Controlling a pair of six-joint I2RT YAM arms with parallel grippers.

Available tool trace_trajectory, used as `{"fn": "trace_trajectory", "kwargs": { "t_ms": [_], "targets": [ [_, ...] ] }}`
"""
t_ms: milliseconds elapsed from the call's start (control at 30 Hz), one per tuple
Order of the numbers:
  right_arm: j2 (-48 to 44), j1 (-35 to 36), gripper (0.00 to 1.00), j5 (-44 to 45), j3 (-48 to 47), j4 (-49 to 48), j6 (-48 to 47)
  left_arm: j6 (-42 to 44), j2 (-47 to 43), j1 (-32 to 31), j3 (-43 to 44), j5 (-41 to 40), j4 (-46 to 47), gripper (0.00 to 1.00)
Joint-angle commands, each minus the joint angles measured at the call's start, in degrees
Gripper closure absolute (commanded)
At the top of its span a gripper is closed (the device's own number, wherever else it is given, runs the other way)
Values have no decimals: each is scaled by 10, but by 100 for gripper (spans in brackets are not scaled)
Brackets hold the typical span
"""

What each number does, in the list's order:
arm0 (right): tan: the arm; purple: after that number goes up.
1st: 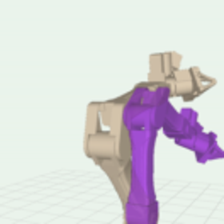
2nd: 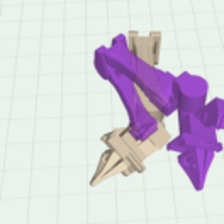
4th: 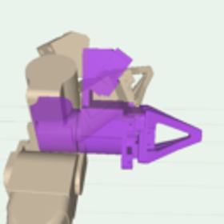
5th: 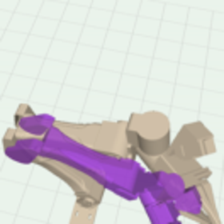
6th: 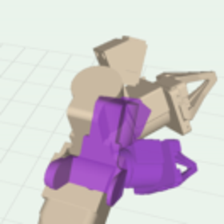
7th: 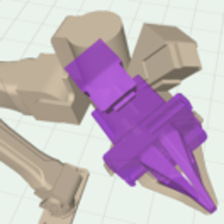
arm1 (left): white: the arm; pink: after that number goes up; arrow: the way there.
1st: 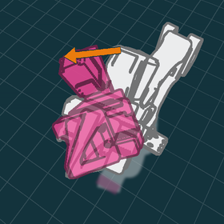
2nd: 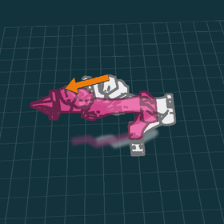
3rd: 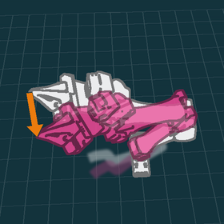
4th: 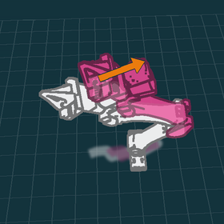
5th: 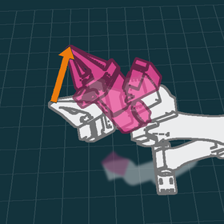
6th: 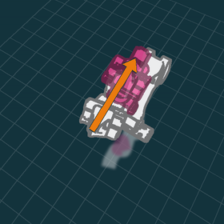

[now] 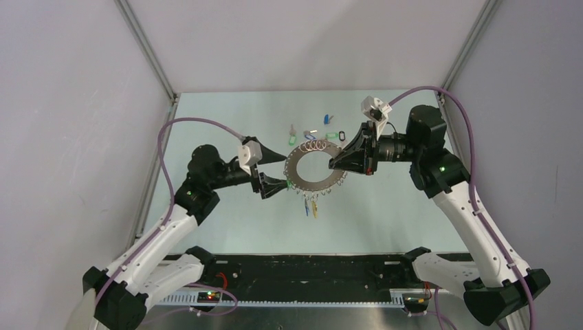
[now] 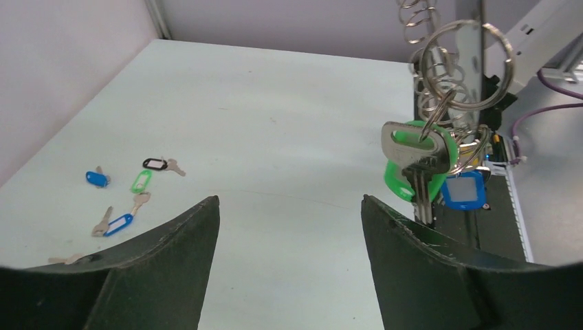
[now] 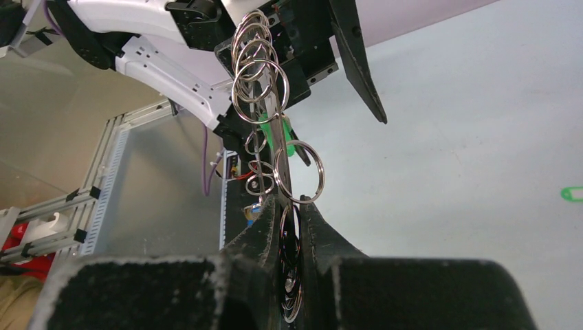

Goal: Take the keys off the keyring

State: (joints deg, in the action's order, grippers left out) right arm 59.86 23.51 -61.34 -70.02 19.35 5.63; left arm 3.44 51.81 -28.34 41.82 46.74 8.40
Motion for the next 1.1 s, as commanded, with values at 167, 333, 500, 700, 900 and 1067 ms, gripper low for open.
{"fn": "trace_trajectory", "kwargs": {
  "t_ms": [167, 333, 500, 700, 900, 1067],
  "targets": [
    [9, 5, 100, -23, -32, -44, 19, 13, -24, -6, 15, 73, 15, 20],
    [9, 3, 100, -17, -32, -46, 19, 23, -59, -7, -6, 65, 12, 17],
    [6, 2, 100, -13, -34, -46, 19, 35, -86, -7, -23, 34, -4, 15],
    [8, 3, 100, -17, -39, -41, 18, 40, -71, -11, -9, 35, -16, 14],
    [9, 7, 100, -20, -39, -42, 20, 34, -34, -11, 23, 29, -17, 17],
    [12, 13, 100, -15, -39, -37, 16, 18, -17, -13, 38, 59, -16, 17]
  ]
}}
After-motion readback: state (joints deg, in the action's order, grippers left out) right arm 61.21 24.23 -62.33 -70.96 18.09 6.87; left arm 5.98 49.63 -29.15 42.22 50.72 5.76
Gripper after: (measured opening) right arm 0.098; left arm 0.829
